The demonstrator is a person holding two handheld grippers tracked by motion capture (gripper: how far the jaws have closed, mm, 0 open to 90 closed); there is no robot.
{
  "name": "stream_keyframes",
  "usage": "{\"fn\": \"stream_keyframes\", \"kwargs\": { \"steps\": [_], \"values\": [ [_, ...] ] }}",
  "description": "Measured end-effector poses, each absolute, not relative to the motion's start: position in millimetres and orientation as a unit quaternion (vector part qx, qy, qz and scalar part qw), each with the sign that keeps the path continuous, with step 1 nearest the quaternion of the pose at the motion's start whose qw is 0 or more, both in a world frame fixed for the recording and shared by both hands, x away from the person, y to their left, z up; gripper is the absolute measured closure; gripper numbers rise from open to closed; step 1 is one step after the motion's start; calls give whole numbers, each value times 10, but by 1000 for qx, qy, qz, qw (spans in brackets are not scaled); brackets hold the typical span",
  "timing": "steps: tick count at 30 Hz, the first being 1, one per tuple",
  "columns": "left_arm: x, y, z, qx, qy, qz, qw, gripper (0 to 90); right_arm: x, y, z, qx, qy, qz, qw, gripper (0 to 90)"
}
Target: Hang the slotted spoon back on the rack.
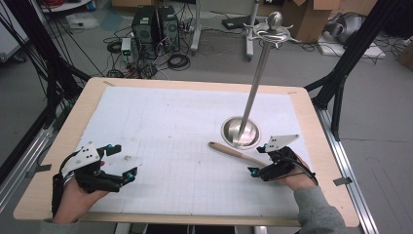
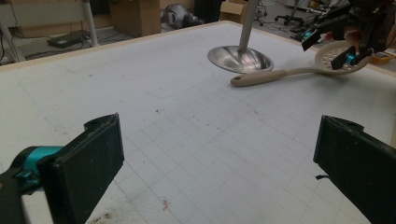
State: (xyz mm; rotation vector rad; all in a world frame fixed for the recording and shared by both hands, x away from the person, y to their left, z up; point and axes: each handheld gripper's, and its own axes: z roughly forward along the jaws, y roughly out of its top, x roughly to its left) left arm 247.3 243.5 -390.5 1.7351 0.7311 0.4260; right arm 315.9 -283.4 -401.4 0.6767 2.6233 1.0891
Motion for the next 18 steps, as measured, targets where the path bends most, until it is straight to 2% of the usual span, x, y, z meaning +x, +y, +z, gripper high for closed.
{"fn": "stream_keyframes", "kwargs": {
  "steps": [18],
  "values": [
    [2439, 2463, -3915, 740, 315, 183, 566, 20, 3313, -2863, -4102, 237, 907, 339, 75, 172]
  ]
}}
